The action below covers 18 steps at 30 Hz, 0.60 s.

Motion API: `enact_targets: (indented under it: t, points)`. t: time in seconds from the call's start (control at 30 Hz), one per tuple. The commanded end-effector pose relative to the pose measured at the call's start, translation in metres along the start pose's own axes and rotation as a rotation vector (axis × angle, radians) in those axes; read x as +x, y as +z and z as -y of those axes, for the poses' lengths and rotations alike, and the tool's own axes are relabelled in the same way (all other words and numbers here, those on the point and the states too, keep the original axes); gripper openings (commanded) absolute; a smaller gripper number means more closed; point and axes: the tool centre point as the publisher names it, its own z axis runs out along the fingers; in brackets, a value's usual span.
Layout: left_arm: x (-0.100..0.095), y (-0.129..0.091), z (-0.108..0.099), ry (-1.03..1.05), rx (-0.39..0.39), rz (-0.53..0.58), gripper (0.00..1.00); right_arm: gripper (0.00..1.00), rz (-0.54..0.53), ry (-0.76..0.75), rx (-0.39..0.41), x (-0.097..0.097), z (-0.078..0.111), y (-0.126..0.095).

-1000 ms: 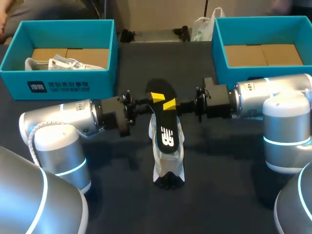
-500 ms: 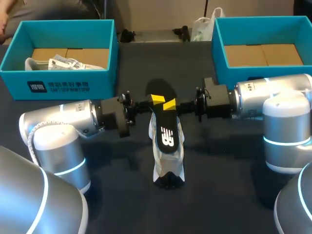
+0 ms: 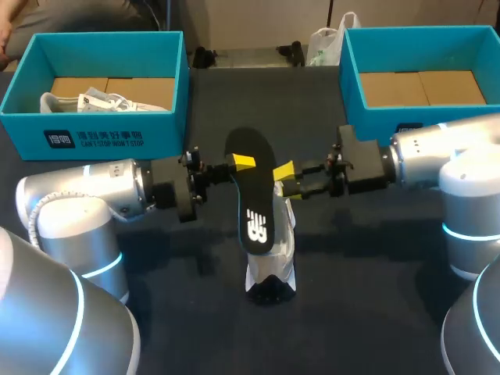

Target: Take the shoe out of the shoebox, open the shoe tongue, remove and reinsert the insole, then place the shoe into the shoebox

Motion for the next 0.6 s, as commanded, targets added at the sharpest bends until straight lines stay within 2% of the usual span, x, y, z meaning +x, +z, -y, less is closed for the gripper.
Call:
enact_targets:
  t: [0.03, 0.17, 0.4, 0.53, 0.6]
  points:
    - [-0.011, -0.028, 0.012, 0.005, 0.019, -0.041, 0.0, 1.0, 0.03, -0.016, 0.012, 0.013, 0.007, -0.036]
    - [-0.018, -0.047, 0.024, 0.031, 0.033, -0.063, 0.0, 1.0, 0.03, -0.016, 0.012, 0.013, 0.007, -0.036]
    - [-0.025, -0.077, 0.046, 0.003, 0.103, -0.108, 0.0, 1.0, 0.03, -0.016, 0.012, 0.013, 0.007, -0.036]
    - [-0.031, -0.086, 0.061, -0.007, 0.167, -0.141, 0.0, 1.0, 0.155, -0.166, 0.144, 0.017, 0.015, -0.05]
    - [-0.036, -0.086, 0.067, -0.028, 0.208, -0.174, 0.0, 1.0, 0.243, -0.254, 0.247, 0.019, 0.02, -0.057]
